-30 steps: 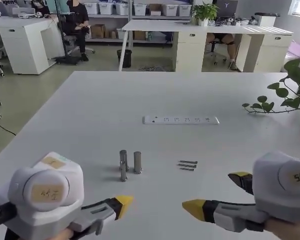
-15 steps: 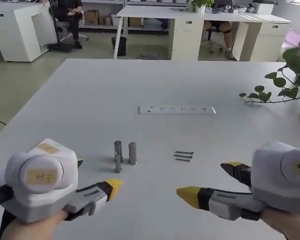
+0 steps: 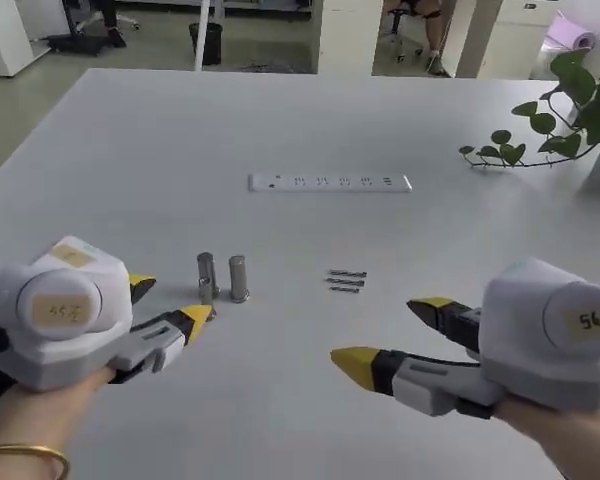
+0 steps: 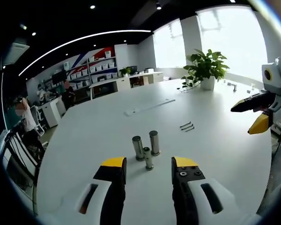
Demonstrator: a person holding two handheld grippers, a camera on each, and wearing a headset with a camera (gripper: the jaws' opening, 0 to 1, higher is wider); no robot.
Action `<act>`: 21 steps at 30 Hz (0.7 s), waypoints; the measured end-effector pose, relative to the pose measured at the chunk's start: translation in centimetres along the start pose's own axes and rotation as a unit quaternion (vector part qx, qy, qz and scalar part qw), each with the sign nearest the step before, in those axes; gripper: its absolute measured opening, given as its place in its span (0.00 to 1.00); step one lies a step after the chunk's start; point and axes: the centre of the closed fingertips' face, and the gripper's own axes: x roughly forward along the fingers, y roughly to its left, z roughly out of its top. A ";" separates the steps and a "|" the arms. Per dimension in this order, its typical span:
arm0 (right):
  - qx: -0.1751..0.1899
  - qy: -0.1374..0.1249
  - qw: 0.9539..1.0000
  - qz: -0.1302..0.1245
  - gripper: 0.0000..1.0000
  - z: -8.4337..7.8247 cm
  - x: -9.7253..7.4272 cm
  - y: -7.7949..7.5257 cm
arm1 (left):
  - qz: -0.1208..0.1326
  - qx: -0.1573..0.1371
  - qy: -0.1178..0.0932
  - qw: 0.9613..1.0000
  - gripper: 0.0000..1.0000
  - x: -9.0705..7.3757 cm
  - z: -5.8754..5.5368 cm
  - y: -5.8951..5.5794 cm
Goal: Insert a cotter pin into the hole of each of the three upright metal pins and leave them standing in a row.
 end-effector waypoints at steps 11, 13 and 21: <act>0.008 -0.002 1.000 -0.004 0.59 0.1 1.1 -0.9 | -0.051 -0.001 0.012 0.999 0.29 3.3 -1.6 -0.2; 0.007 0.000 1.000 -0.005 0.58 0.1 1.2 -1.1 | -0.058 0.011 0.016 0.998 0.27 3.8 -1.8 -0.2; 0.015 0.007 1.000 -0.011 0.57 -0.3 1.7 -1.6 | -0.082 0.016 0.008 0.996 0.20 5.4 -1.8 -0.2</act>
